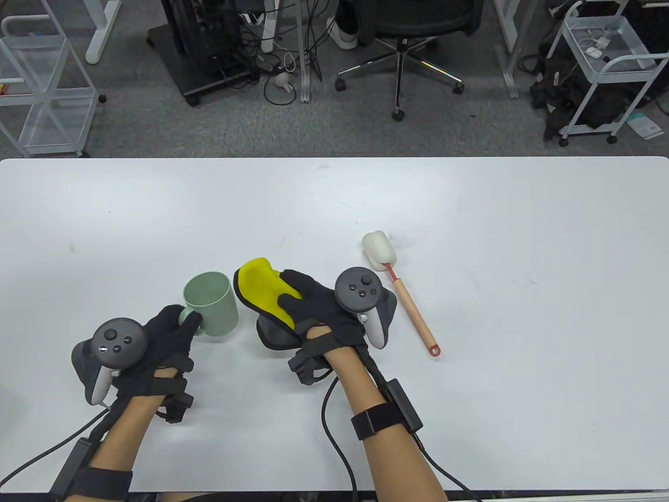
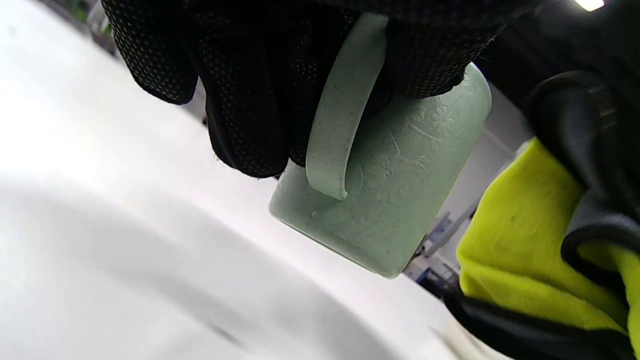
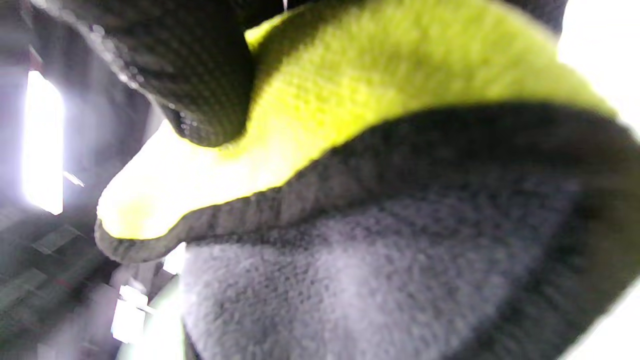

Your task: Brush the water cup with the cup brush

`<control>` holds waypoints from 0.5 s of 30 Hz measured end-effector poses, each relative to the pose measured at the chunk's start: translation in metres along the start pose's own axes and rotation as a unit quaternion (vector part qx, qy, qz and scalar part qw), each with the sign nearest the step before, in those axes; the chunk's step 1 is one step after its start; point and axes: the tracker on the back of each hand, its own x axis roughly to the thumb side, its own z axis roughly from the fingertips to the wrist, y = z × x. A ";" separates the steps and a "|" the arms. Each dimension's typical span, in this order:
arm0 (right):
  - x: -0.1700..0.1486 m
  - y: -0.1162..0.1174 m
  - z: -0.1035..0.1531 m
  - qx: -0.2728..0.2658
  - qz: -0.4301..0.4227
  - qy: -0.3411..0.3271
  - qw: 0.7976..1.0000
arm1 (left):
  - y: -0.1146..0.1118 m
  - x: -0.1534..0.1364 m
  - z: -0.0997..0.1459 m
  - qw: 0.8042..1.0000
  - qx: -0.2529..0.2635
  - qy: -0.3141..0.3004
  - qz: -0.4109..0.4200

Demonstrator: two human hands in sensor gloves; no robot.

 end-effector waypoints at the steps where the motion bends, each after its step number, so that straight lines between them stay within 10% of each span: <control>1: 0.001 0.001 0.003 0.002 -0.020 -0.017 1.000 | 0.000 -0.002 -0.001 1.000 -0.011 0.006 0.023; 15: 0.022 0.047 0.033 0.020 0.093 -0.185 0.978 | -0.018 0.002 0.002 0.951 -0.151 -0.012 0.270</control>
